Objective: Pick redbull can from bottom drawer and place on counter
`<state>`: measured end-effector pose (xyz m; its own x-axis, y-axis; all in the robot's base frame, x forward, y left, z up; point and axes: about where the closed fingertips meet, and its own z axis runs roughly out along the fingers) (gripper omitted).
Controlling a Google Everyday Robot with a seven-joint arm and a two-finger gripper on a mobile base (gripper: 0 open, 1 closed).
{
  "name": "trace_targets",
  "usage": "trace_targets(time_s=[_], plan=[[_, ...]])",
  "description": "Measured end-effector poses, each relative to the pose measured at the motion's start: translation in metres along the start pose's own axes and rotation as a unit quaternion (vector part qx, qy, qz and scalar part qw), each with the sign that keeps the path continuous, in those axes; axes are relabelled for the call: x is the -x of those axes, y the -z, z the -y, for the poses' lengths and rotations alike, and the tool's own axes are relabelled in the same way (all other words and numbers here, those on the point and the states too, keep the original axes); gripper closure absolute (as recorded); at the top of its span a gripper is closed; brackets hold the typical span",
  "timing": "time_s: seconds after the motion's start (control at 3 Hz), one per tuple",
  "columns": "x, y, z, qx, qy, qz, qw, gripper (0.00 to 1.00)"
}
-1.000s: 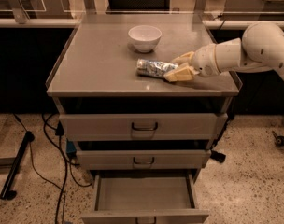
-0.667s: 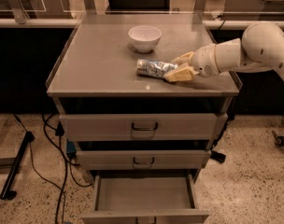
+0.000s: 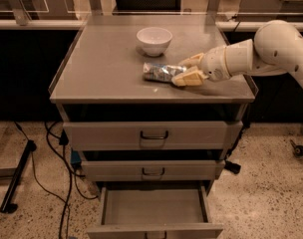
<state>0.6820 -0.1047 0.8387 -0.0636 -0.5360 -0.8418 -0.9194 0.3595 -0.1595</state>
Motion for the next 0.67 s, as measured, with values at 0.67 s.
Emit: trace_targets(time_s=[0.67], plan=[[0.0000,-0.0001,0.0000,0.000,0.000,0.000,1.0000,0.00]])
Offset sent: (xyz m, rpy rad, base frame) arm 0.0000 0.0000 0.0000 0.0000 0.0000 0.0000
